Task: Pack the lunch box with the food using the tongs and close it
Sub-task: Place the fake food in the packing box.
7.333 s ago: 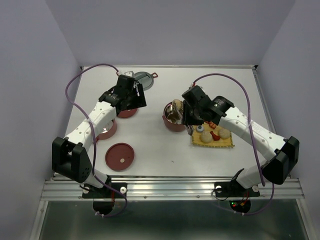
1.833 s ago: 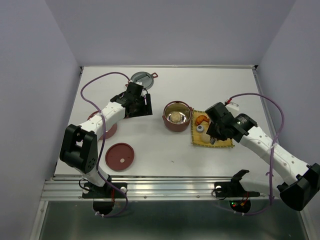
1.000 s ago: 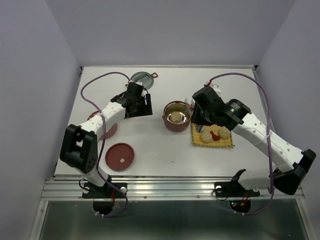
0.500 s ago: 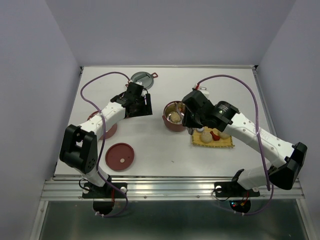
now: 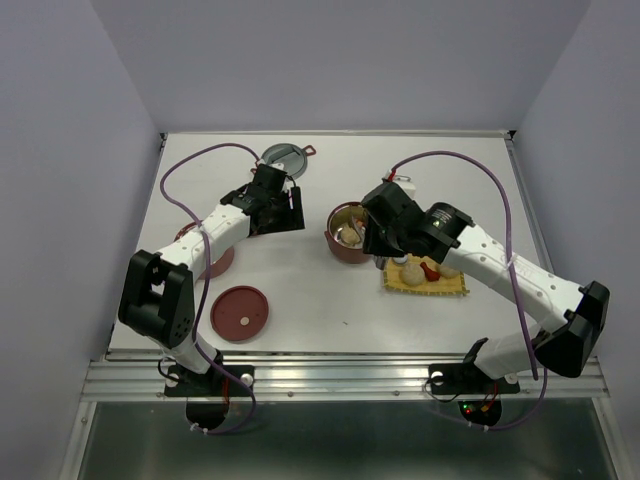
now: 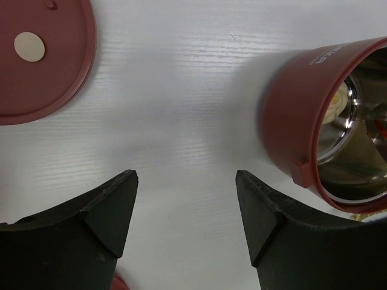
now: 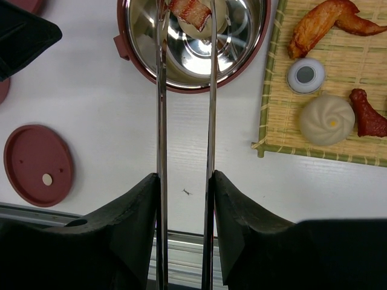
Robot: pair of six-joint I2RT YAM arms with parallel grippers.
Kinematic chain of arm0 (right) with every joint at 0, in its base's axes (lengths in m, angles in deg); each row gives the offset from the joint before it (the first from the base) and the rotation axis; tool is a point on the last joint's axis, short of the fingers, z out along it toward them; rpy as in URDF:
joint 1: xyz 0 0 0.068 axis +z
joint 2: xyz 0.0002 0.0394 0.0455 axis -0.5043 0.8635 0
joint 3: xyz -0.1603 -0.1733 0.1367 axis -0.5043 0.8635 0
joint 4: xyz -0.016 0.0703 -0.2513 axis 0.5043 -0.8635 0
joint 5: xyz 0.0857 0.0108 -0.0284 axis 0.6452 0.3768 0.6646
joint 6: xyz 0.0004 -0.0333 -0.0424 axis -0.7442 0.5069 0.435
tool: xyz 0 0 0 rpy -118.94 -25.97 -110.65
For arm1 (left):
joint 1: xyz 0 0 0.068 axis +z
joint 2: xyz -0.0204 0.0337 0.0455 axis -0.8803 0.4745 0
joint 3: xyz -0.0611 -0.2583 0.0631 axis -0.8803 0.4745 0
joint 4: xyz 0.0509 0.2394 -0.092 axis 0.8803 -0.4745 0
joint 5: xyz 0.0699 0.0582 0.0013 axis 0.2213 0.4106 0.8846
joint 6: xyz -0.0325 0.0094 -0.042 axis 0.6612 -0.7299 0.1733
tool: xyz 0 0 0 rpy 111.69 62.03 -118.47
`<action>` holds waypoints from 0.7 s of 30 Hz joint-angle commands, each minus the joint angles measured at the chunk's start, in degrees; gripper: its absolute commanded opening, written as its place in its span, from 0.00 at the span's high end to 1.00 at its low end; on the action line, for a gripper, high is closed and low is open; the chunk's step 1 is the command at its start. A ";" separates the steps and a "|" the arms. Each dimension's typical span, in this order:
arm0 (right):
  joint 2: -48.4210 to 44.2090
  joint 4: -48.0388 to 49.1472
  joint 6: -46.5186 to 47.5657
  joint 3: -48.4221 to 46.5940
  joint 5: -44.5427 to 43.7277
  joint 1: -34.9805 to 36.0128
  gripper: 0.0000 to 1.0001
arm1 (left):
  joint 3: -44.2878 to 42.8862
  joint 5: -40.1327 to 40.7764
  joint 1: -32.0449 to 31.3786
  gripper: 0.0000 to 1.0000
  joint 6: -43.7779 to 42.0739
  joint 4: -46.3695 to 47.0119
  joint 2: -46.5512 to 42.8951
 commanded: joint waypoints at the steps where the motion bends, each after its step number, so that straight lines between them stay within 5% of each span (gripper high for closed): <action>1: -0.23 3.24 0.36 -0.45 -0.91 0.38 0.56 | 0.12 0.64 -0.26 0.23 -0.26 -0.12 -2.50; 21: -0.75 2.97 -0.07 -0.98 -1.61 0.38 0.52 | 0.64 0.64 -0.26 0.23 -0.26 -0.04 -2.76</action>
